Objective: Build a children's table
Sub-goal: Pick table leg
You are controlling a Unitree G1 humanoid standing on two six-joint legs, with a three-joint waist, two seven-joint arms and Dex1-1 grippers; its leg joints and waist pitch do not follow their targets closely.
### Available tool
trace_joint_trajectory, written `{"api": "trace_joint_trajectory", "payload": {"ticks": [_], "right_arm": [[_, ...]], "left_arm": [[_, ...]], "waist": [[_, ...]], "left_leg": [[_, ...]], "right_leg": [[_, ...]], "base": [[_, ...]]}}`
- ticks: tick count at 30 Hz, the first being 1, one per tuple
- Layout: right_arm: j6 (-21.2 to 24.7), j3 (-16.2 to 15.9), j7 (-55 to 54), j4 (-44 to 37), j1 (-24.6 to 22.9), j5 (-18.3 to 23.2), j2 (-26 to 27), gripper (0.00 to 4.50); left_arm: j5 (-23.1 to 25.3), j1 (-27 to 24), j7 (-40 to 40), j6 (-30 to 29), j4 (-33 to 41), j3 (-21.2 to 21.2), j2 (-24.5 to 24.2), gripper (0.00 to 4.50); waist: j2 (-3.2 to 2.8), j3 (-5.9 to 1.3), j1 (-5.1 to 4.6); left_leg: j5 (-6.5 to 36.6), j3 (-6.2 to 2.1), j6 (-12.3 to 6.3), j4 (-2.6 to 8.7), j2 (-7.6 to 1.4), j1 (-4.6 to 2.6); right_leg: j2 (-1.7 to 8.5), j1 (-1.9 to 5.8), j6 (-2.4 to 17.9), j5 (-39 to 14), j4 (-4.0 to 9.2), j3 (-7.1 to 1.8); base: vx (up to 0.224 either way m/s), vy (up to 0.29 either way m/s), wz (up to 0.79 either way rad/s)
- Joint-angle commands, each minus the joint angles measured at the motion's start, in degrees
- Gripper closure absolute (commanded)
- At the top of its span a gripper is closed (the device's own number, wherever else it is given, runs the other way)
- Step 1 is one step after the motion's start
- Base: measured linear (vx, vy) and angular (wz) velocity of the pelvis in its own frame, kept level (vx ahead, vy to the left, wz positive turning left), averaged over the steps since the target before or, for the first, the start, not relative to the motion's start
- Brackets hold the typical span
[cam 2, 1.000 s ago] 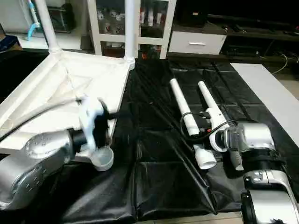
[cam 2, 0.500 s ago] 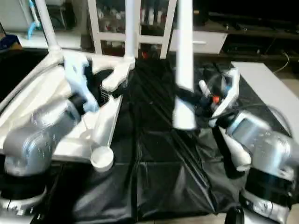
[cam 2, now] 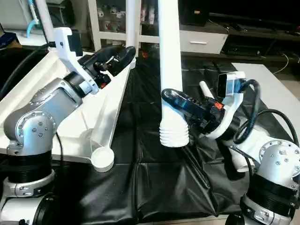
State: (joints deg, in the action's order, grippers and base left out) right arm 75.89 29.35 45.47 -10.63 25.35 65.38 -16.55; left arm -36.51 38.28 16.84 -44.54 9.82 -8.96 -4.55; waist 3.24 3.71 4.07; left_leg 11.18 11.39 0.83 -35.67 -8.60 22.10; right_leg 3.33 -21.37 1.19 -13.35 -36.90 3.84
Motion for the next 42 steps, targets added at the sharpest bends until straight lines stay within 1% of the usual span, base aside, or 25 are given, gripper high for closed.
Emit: {"api": "trace_joint_trajectory", "payload": {"ticks": [1, 3, 5, 7, 8, 11, 12, 13, 14, 15, 16, 17, 20, 21, 23, 25, 26, 27, 28, 30, 31, 35, 37, 39, 42], "right_arm": [[0.6, 1.0, 0.6, -1.5, -0.2, 1.6, -1.1, 2.65], [1.2, 0.0, 0.9, -2.7, -1.5, 2.9, -1.7, 2.65], [1.8, -0.7, 0.8, -3.5, -2.2, 4.5, -2.1, 2.65], [2.0, -1.2, 0.6, -3.7, -2.5, 5.4, -2.4, 2.65], [2.2, -2.0, 0.8, -4.2, -3.0, 5.7, -2.8, 2.65], [2.4, -3.3, 1.0, -5.1, -4.3, 5.4, -3.3, 2.65], [2.4, -3.6, 1.2, -5.4, -4.7, 5.1, -3.5, 2.65], [2.5, -4.2, 1.6, -6.0, -5.2, 4.8, -3.7, 2.65], [2.5, -4.6, 1.7, -6.3, -5.5, 5.0, -3.9, 2.65], [2.5, -4.7, 1.8, -6.5, -5.7, 5.0, -4.0, 2.65], [2.5, -5.4, 2.0, -7.0, -6.2, 4.9, -4.4, 2.65], [2.3, -5.9, 2.0, -7.2, -6.8, 4.9, -4.7, 2.65], [1.7, -6.7, 2.0, -7.3, -7.7, 4.8, -5.7, 2.65], [1.4, -7.0, 2.2, -7.2, -8.2, 4.8, -6.3, 2.65], [1.2, -7.2, 2.5, -7.1, -8.6, 4.8, -6.8, 2.65], [0.8, -7.8, 3.0, -7.0, -9.2, 4.2, -7.3, 2.65], [0.6, -8.1, 3.1, -6.9, -9.4, 3.9, -7.4, 2.65], [0.3, -8.4, 3.3, -6.9, -9.6, 3.8, -7.7, 2.65], [0.1, -8.7, 3.3, -7.0, -9.8, 3.8, -7.7, 2.65], [-0.1, -8.9, 3.2, -7.1, -9.9, 3.9, -7.7, 2.65], [-0.3, -9.0, 3.2, -7.1, -9.9, 4.1, -7.8, 2.65], [-1.0, -9.5, 3.0, -7.1, -10.2, 4.1, -8.0, 2.65], [-1.4, -9.7, 3.1, -7.1, -10.3, 4.1, -8.1, 2.65], [-2.0, -10.0, 2.9, -6.9, -10.4, 4.1, -8.1, 2.65], [-2.6, -10.5, 2.8, -6.9, -10.7, 4.0, -8.1, 2.65]], "left_arm": [[-1.9, 1.5, 0.4, -1.4, 0.6, -0.3, 0.9, 0.10], [-10.6, 3.4, 1.3, -4.5, 0.2, -3.6, 3.7, 0.10], [-16.8, 4.2, 5.4, -7.8, -0.3, -4.1, 3.7, 0.05], [-19.1, 4.5, 7.3, -9.8, -0.9, -3.8, 3.2, 0.00], [-20.6, 5.2, 8.9, -11.1, -2.1, -3.8, 2.9, 0.00], [-24.5, 7.2, 11.4, -12.9, -4.7, -5.0, 2.9, 0.00], [-24.9, 7.6, 11.7, -13.3, -5.1, -5.2, 2.8, 0.00], [-25.3, 7.9, 11.7, -14.0, -5.9, -5.3, 2.9, 0.00], [-25.2, 8.1, 11.5, -14.6, -6.2, -5.2, 2.8, 0.00], [-25.1, 8.2, 11.4, -14.9, -6.4, -5.1, 2.8, 0.00], [-24.2, 8.2, 11.4, -14.9, -6.8, -4.6, 2.8, 0.00], [-24.5, 8.2, 11.4, -15.1, -7.3, -4.3, 2.6, 0.00], [-28.0, 8.4, 11.9, -16.0, -7.8, -5.1, 2.4, 0.00], [-30.9, 8.8, 11.4, -17.4, -8.8, -6.3, 2.7, 0.00], [-33.1, 9.2, 10.8, -18.7, -10.1, -7.2, 2.8, 0.00], [-35.3, 9.8, 10.5, -20.1, -12.1, -8.2, 2.8, 0.00], [-35.8, 10.0, 10.8, -20.9, -12.6, -8.4, 2.6, 0.27], [-35.8, 10.1, 11.3, -21.3, -12.9, -8.4, 2.3, 0.27], [-36.1, 10.2, 12.4, -22.2, -13.0, -8.2, 1.8, 0.34], [-36.5, 10.1, 13.6, -22.9, -13.0, -7.9, 1.4, 0.34], [-36.8, 10.2, 13.6, -23.3, -12.9, -7.6, 1.1, 0.67], [-36.8, 9.8, 14.0, -23.8, -12.0, -6.2, -0.1, 0.78], [-37.1, 9.7, 13.2, -24.0, -12.0, -5.8, -0.4, 1.15], [-36.4, 9.7, 13.3, -23.8, -12.1, -5.7, -0.6, 1.20], [-35.2, 9.9, 13.3, -23.5, -12.8, -5.5, -0.7, 1.49]], "waist": [[0.22, -3.53, 0.20], [0.41, -3.55, 0.56], [0.56, -3.57, 1.04], [0.60, -3.51, 1.13], [0.43, -3.46, 1.15], [0.50, -3.41, 1.25], [0.58, -3.40, 1.31], [-0.29, -3.44, 1.43], [0.18, -3.48, 1.17], [0.26, -3.48, 1.21], [0.27, -3.45, 1.22], [-0.32, -3.41, 1.36], [-0.03, -3.54, 1.31], [-0.04, -3.57, 1.34], [0.00, -3.52, 1.41], [-0.14, -3.44, 1.53], [-0.11, -3.50, 1.52], [-0.12, -3.49, 1.52], [-0.38, -3.48, 1.55], [-0.29, -3.50, 1.45], [-0.39, -3.50, 1.46], [-0.47, -3.49, 1.46], [-0.55, -3.50, 1.56], [-0.60, -3.49, 1.58], [-0.59, -3.49, 1.60]], "left_leg": [[4.8, -2.65, 1.37, 4.46, -5.31, -1.47], [4.7, -2.52, 2.24, 4.37, -5.35, -1.64], [3.8, -2.64, 2.19, 4.41, -5.31, -1.59], [3.5, -2.57, 2.26, 4.54, -5.24, -1.58], [3.6, -2.52, 2.24, 4.56, -5.16, -1.61], [4.5, -2.58, 2.49, 4.63, -5.19, -1.61], [4.7, -2.60, 2.60, 4.70, -5.30, -1.60], [4.6, -2.76, 2.93, 4.73, -5.34, -1.58], [5.0, -2.87, 3.12, 4.86, -5.51, -1.57], [5.1, -2.80, 3.13, 4.82, -5.42, -1.59], [5.1, -2.81, 3.16, 4.86, -5.48, -1.55], [5.3, -2.84, 3.29, 4.81, -5.45, -1.59], [5.0, -2.89, 3.42, 4.82, -5.43, -1.55], [5.0, -2.84, 3.39, 4.79, -5.44, -1.58], [5.1, -2.77, 3.49, 4.71, -5.40, -1.58], [5.7, -2.81, 3.36, 4.77, -5.39, -1.60], [5.8, -2.82, 3.37, 4.79, -5.47, -1.65], [5.8, -2.84, 3.39, 4.80, -5.46, -1.67], [6.0, -2.94, 3.51, 4.85, -5.51, -1.67], [5.9, -2.91, 3.71, 4.91, -5.54, -1.76], [5.9, -2.93, 3.81, 4.93, -5.56, -1.73], [6.2, -2.91, 3.95, 4.97, -5.57, -1.77], [6.3, -2.88, 4.23, 4.97, -5.61, -1.83], [6.3, -2.91, 4.30, 5.01, -5.59, -1.79], [6.5, -2.90, 4.40, 5.01, -5.66, -1.89]], "right_leg": [[6.60, 1.76, 9.5, -10.4, 5.62, -3.69], [6.76, 1.76, 9.5, -10.4, 5.49, -3.73], [6.78, 1.86, 10.2, -9.0, 5.44, -3.66], [6.52, 1.74, 10.0, -7.9, 5.29, -3.63], [6.45, 1.73, 9.5, -7.9, 5.42, -3.64], [6.67, 1.89, 9.0, -9.3, 5.63, -3.72], [6.70, 1.88, 8.8, -9.5, 5.66, -3.76], [6.71, 1.93, 8.8, -8.8, 5.44, -3.74], [6.65, 2.01, 8.7, -8.2, 5.53, -3.72], [6.67, 2.05, 8.7, -8.0, 5.55, -3.73], [6.76, 2.12, 8.7, -7.9, 5.55, -3.77], [6.82, 2.10, 8.7, -7.8, 5.53, -3.82], [6.78, 2.28, 9.4, -6.4, 5.42, -3.75], [6.79, 2.25, 9.6, -6.2, 5.45, -3.77], [6.75, 2.30, 10.5, -5.7, 5.32, -3.75], [6.77, 2.31, 10.4, -6.4, 5.47, -3.77], [6.82, 2.30, 10.3, -6.5, 5.46, -3.78], [6.79, 2.27, 10.2, -6.6, 5.46, -3.75], [6.84, 2.30, 10.1, -6.7, 5.41, -3.75], [6.76, 2.28, 9.9, -6.5, 5.39, -3.75], [6.85, 2.32, 10.0, -6.2, 5.40, -3.77], [6.83, 2.31, 10.3, -5.6, 5.31, -3.75], [6.84, 2.31, 10.3, -5.6, 5.30, -3.75], [6.84, 2.38, 10.3, -5.4, 5.30, -3.75], [6.91, 2.33, 10.4, -5.6, 5.30, -3.75]], "base": [[0.000, 0.000, 0.00], [0.000, 0.000, 0.00], [0.000, 0.000, 0.00], [0.000, 0.000, 0.00], [0.000, 0.000, 0.00], [0.000, 0.000, 0.00], [0.000, 0.000, 0.00], [0.000, 0.000, 0.00], [0.000, 0.000, 0.00], [0.000, 0.000, 0.00], [0.000, 0.000, 0.00], [0.000, 0.000, 0.00], [0.000, 0.000, 0.00], [0.000, 0.000, 0.00], [0.000, 0.000, 0.00], [0.000, 0.000, 0.00], [0.000, 0.000, 0.00], [0.000, 0.000, 0.00], [0.000, 0.000, 0.00], [0.000, 0.000, 0.00], [0.000, 0.000, 0.00], [0.000, 0.000, 0.00], [0.000, 0.000, 0.00], [0.000, 0.000, 0.00], [0.000, 0.000, 0.00]]}}
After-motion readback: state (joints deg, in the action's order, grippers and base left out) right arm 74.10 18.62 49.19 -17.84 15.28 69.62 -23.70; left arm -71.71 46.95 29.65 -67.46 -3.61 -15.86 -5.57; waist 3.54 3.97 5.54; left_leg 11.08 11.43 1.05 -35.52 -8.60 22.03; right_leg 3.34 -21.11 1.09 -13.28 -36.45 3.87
